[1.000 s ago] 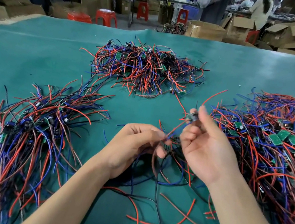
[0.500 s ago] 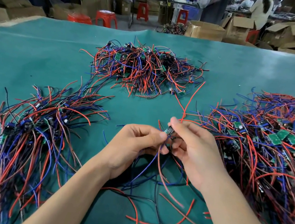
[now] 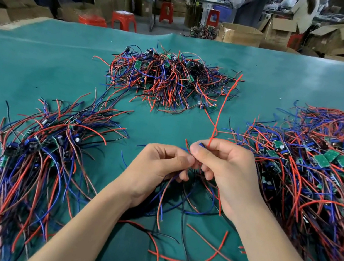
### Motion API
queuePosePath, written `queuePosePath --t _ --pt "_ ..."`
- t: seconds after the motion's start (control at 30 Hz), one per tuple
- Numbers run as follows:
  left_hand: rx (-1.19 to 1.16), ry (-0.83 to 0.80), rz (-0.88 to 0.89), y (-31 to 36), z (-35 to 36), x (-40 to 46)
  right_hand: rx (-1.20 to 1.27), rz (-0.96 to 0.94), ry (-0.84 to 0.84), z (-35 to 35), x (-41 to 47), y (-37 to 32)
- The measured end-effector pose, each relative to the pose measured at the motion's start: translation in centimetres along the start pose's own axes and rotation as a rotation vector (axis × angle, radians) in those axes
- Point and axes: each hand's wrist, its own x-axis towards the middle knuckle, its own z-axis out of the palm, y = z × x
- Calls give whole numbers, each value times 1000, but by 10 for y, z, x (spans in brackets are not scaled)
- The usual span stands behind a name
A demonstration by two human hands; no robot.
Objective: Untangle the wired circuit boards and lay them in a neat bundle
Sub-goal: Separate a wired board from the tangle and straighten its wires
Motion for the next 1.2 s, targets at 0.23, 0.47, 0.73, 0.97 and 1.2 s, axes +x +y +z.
queuePosePath --t 0.23,0.47,0.73,0.97,1.2 --pt "75 -35 -12 3 1 0 -14 -27 101 -3 3 0" --pt "156 -108 -19 3 2 -1 19 -62 283 -16 15 -4" --pt "111 -166 16 6 0 -5 38 -235 564 -36 20 -20" --pt "-90 -63 -25 8 6 -3 463 25 509 -48 19 -43" --pt "-18 -143 5 11 5 -6 -201 -122 186 9 -2 1"
